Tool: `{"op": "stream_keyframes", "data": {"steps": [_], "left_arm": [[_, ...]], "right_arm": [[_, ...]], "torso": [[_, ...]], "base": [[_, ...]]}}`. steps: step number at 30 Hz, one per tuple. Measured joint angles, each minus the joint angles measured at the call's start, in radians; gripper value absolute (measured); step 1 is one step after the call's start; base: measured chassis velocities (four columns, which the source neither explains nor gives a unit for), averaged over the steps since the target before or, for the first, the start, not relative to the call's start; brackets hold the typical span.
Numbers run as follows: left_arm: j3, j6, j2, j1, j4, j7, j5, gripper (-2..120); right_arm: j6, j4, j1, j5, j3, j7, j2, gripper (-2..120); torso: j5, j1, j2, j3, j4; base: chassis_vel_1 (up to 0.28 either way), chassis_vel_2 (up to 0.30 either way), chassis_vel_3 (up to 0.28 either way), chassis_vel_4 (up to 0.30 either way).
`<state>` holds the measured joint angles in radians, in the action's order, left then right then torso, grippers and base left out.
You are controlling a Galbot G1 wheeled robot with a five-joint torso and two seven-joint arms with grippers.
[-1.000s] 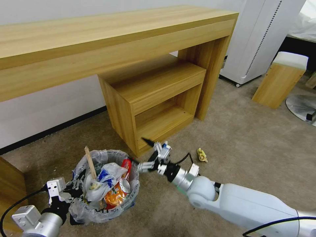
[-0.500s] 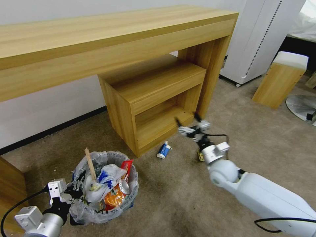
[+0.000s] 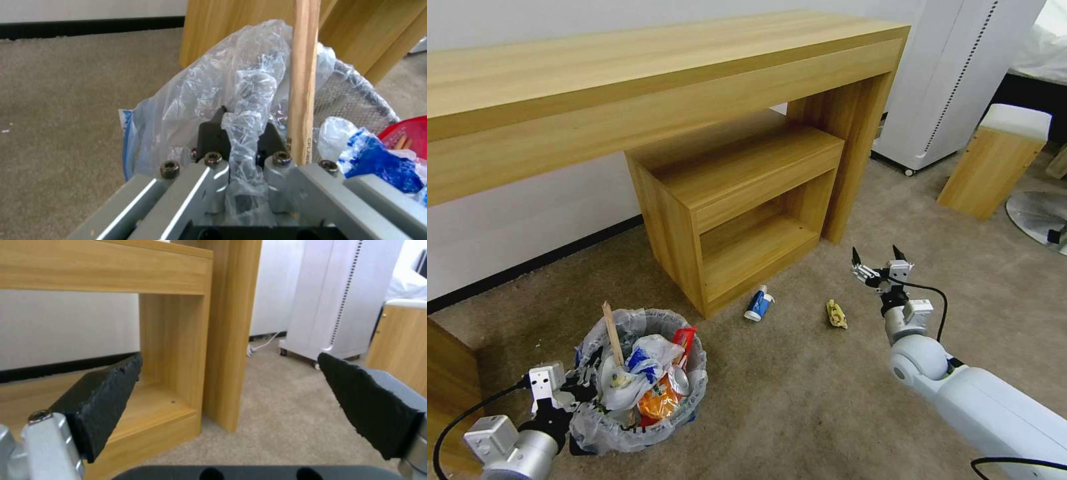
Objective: Pick up the trash bin and place the garbage on the floor into it.
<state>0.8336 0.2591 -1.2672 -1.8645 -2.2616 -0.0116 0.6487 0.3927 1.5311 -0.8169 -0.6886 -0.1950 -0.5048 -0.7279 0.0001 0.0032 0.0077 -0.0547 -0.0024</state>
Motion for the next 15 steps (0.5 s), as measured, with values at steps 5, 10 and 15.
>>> {"op": "stream_keyframes", "data": {"steps": [5,10,15], "left_arm": [[0.0,0.0,0.001,-0.007,-0.01,0.0,0.0,3],[0.0,-0.001,-0.001,-0.012,-0.02,-0.001,0.001,3],[0.0,-0.001,-0.002,-0.015,-0.021,-0.004,-0.001,3]], "right_arm": [[0.044,-0.005,0.011,-0.014,-0.009,0.006,-0.01,100],[0.083,-0.011,0.017,-0.007,-0.019,0.04,-0.021,100],[0.097,-0.012,0.018,-0.006,-0.024,0.049,-0.029,100]], "torso": [[-0.0001,0.0,0.0,0.0,0.0003],[-0.0001,0.0,0.0,0.0,-0.0002],[-0.0001,0.0,0.0,0.0,0.0]], "base": [[0.0,0.0,0.0,0.0],[-0.037,-0.041,-0.026,-0.044],[0.0,0.0,0.0,0.0]]}}
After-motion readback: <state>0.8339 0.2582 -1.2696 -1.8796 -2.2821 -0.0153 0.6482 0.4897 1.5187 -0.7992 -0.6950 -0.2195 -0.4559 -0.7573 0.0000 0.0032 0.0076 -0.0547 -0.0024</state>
